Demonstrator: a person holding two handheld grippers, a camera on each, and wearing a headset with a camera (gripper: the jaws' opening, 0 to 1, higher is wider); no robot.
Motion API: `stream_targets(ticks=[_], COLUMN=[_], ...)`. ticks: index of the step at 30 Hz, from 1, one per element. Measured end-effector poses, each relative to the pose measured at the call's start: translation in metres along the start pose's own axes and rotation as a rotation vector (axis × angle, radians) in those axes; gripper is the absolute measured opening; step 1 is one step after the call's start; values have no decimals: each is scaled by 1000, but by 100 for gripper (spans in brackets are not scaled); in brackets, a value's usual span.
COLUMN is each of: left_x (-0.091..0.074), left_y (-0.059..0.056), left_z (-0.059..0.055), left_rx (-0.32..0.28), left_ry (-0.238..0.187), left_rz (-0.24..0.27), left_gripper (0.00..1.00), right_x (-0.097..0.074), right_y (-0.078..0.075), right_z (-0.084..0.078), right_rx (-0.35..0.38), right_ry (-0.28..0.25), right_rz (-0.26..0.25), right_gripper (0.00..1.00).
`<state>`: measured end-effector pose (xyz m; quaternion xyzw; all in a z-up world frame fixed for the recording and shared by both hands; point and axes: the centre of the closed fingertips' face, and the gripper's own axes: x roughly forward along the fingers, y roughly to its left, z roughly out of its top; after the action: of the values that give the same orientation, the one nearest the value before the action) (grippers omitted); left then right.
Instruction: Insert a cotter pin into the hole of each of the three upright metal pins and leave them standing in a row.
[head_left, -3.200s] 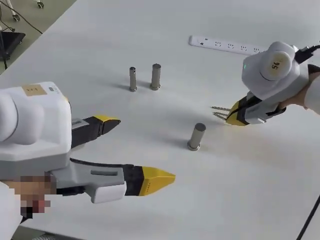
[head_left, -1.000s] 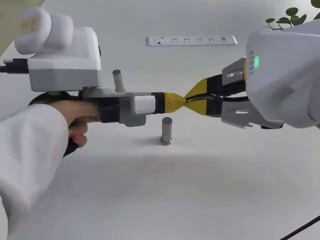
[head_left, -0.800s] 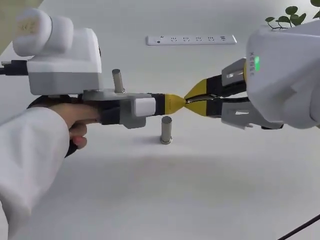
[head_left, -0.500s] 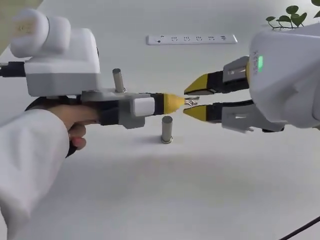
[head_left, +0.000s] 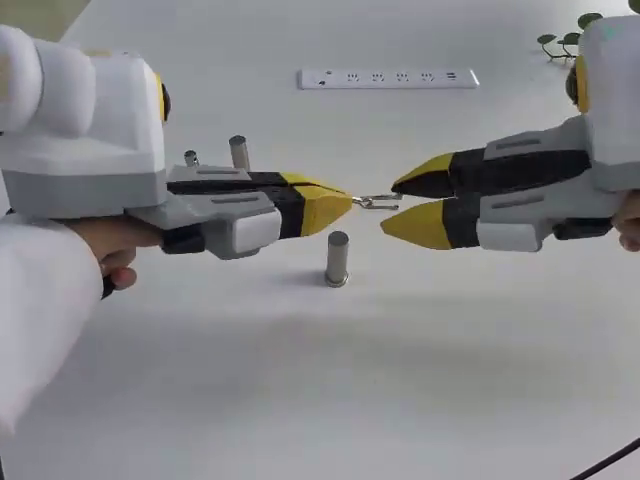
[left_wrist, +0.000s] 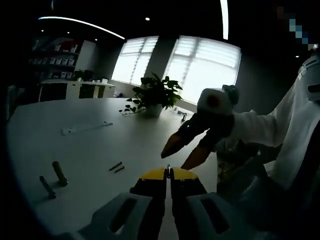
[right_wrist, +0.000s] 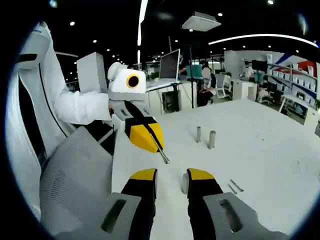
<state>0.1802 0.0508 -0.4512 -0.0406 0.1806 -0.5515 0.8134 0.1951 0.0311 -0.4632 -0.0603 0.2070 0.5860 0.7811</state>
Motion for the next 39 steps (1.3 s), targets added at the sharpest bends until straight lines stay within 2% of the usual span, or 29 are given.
stream_targets(ticks=[1,2,5,9,10,11,12,15,19,24,28,31,33,36,37,39], left_x=[0,0,0,-1,-1,-1,-1,-1,0,-3,-2,0,3,6,6,7], left_y=[-1,-3,-6,-7,-8,-9,-9,-10,-15,-16,-19,-17,-18,-21,-22,-22], left_z=[1,1,-2,-1,-2,-1,0,1,3,2,-2,-6,-12,-15,-18,-20], left_rx=[-14,-17,64,54,60,64,63,73,61,67,90,103,139,154,170,198], left_ry=[-11,-13,12,6,8,3,2,-2,-11,-5,12,26,52,63,79,83], left_rz=[-6,-14,-25,-58,-66,-71,-73,-86,-96,-106,-121,-124,-122,-128,-131,-131], left_gripper=[0,0,0,0,0,0,0,0,0,0,0,0,1,1,1,1], right_x=[-1,-1,-1,1,2,3,4,7,10,10,8,8,7,6,5,5], right_y=[-3,-1,5,16,16,19,22,28,35,38,40,41,40,41,42,40], right_z=[0,-1,0,1,2,1,-1,-1,-2,0,-2,-5,-9,-13,-14,-16], right_rx=[1,5,-8,-24,-36,-88,-106,-122,-122,-118,-146,-154,-167,-188,-196,-199], right_ry=[-11,-7,-12,-7,-3,15,36,45,45,28,57,75,93,111,114,125], right_rz=[-4,17,60,124,119,136,152,176,209,227,242,231,223,222,221,217], right_gripper=[15,13,11,11,12,12,11,9,0,0,0,0,0,0,0,0])
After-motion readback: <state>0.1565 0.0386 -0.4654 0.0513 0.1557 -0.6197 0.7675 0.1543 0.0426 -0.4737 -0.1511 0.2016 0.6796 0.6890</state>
